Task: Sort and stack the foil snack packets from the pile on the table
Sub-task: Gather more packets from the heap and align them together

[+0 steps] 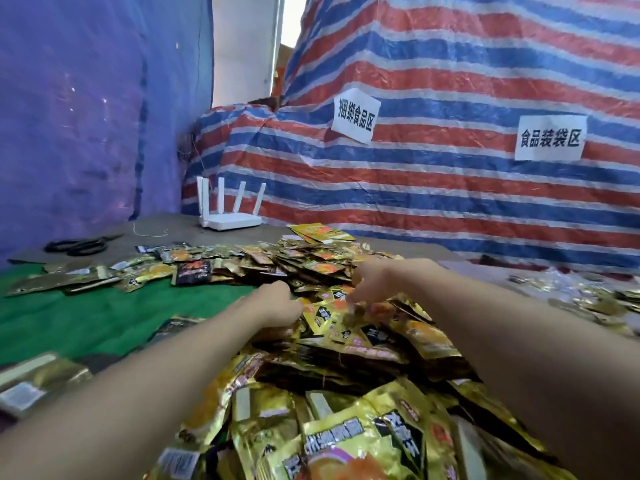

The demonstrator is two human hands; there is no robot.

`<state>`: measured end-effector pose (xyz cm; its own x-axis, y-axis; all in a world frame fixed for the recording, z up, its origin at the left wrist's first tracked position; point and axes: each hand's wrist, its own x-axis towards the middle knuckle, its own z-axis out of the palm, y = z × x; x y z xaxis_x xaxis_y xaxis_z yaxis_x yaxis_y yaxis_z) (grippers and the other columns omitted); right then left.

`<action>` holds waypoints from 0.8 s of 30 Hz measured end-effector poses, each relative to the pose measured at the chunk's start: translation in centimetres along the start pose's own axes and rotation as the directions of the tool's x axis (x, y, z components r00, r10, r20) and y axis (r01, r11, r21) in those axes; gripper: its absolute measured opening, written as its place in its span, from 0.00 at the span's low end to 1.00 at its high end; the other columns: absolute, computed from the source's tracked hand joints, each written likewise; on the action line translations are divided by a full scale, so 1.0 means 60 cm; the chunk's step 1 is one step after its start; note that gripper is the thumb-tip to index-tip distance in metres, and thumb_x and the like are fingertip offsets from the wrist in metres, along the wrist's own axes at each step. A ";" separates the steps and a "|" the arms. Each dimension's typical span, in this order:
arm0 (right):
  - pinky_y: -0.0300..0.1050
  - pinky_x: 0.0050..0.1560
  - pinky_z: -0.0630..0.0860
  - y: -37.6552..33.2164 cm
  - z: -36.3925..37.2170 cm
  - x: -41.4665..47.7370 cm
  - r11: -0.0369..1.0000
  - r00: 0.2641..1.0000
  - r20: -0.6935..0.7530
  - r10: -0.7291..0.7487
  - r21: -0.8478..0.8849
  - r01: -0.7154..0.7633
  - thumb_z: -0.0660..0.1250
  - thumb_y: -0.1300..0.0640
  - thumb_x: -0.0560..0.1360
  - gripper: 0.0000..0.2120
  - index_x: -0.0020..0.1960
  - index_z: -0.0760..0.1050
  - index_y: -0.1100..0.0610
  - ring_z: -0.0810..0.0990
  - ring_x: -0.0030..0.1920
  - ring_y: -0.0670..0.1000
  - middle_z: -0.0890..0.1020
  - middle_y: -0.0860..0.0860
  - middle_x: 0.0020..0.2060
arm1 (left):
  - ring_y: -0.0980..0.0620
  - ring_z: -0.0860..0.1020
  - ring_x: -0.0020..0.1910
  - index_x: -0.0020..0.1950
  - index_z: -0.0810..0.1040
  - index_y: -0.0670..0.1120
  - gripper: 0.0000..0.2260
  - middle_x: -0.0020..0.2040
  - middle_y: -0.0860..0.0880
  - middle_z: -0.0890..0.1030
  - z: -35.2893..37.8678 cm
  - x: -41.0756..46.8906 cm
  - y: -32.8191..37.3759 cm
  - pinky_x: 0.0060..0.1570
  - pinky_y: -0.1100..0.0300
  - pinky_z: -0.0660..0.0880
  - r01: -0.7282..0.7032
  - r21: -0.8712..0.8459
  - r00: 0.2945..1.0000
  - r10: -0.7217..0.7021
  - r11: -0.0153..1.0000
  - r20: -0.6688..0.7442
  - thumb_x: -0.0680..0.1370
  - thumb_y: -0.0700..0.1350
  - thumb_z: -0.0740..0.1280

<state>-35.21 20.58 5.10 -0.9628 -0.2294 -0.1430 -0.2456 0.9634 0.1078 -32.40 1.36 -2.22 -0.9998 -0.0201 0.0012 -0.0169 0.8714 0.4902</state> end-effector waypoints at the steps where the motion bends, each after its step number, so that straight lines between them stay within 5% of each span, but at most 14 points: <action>1: 0.58 0.62 0.78 0.006 0.007 0.016 0.999 0.999 0.022 0.036 -0.004 -0.036 0.63 0.38 0.77 0.21 0.58 0.77 0.54 0.80 0.57 0.56 0.81 0.53 0.57 | 0.45 0.78 0.46 0.47 0.76 0.44 0.17 0.46 0.44 0.79 0.003 0.011 0.004 0.50 0.52 0.76 0.023 0.009 1.000 -0.023 1.000 0.007 0.79 0.59 0.63; 4: 0.57 0.64 0.75 0.021 0.022 0.053 0.988 0.985 0.092 0.143 0.045 -0.148 0.63 0.31 0.74 0.32 0.66 0.73 0.53 0.78 0.60 0.58 0.76 0.52 0.58 | 0.43 0.77 0.61 0.65 0.77 0.43 0.29 0.62 0.44 0.79 0.011 0.037 0.019 0.64 0.47 0.74 0.086 0.050 0.995 -0.088 0.995 0.041 0.76 0.66 0.64; 6: 0.56 0.63 0.75 0.026 0.030 0.069 0.981 0.976 0.134 0.174 0.058 -0.183 0.64 0.28 0.71 0.35 0.66 0.73 0.52 0.78 0.59 0.58 0.76 0.52 0.55 | 0.42 0.77 0.63 0.65 0.77 0.43 0.29 0.62 0.45 0.79 0.015 0.048 0.033 0.66 0.46 0.73 0.091 0.035 0.994 -0.093 0.995 0.056 0.76 0.65 0.66; 10: 0.57 0.61 0.78 0.024 0.034 0.088 0.988 0.982 0.120 0.143 0.034 -0.148 0.69 0.32 0.71 0.23 0.49 0.76 0.52 0.81 0.54 0.56 0.81 0.52 0.52 | 0.43 0.80 0.58 0.56 0.81 0.37 0.19 0.54 0.43 0.83 0.015 0.061 0.060 0.58 0.52 0.78 0.038 -0.179 0.998 -0.030 0.983 0.052 0.75 0.51 0.75; 14: 0.49 0.51 0.77 0.009 0.025 0.089 0.980 0.964 0.235 0.121 0.126 -0.154 0.67 0.41 0.73 0.15 0.46 0.77 0.53 0.80 0.46 0.54 0.80 0.53 0.47 | 0.41 0.74 0.68 0.74 0.64 0.33 0.37 0.71 0.38 0.73 0.003 0.050 0.063 0.58 0.54 0.73 0.101 -0.350 0.989 -0.057 0.931 0.134 0.73 0.47 0.77; 16: 0.49 0.49 0.74 0.003 0.025 0.093 0.952 0.942 0.318 0.110 0.240 -0.192 0.61 0.47 0.73 0.14 0.45 0.79 0.55 0.78 0.43 0.53 0.81 0.55 0.45 | 0.42 0.78 0.62 0.74 0.63 0.34 0.37 0.70 0.38 0.74 -0.006 0.049 0.050 0.52 0.53 0.74 0.128 -0.360 0.988 -0.086 0.924 0.131 0.73 0.46 0.78; 19: 0.50 0.55 0.77 -0.001 0.029 0.102 0.896 0.935 0.321 0.152 0.354 -0.267 0.55 0.42 0.77 0.23 0.49 0.82 0.56 0.81 0.45 0.55 0.84 0.55 0.45 | 0.44 0.79 0.50 0.71 0.69 0.35 0.30 0.64 0.36 0.77 -0.013 0.044 0.031 0.48 0.52 0.78 0.153 -0.412 0.985 -0.106 0.898 0.136 0.73 0.40 0.76; 22: 0.39 0.35 0.79 -0.003 0.038 0.116 0.872 0.926 0.337 0.167 0.389 -0.299 0.60 0.38 0.81 0.21 0.46 0.80 0.54 0.82 0.31 0.49 0.84 0.50 0.32 | 0.39 0.77 0.61 0.68 0.73 0.36 0.25 0.63 0.36 0.78 -0.016 0.038 0.016 0.56 0.48 0.77 0.218 -0.416 0.972 -0.161 0.883 0.169 0.73 0.38 0.75; 24: 0.35 0.25 0.75 -0.010 0.038 0.118 0.882 0.926 0.330 0.183 0.361 -0.303 0.66 0.41 0.79 0.17 0.42 0.78 0.53 0.80 0.23 0.47 0.81 0.48 0.24 | 0.41 0.78 0.58 0.66 0.76 0.37 0.21 0.60 0.38 0.79 -0.018 0.037 0.011 0.56 0.49 0.76 0.243 -0.395 0.966 -0.185 0.886 0.179 0.74 0.40 0.75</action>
<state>-41.62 18.67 1.78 -0.8995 0.0099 -0.4369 0.1159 0.9693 -0.2167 -34.62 1.35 -0.96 -0.9650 -0.0932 -0.2453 -0.2534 0.5739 0.7787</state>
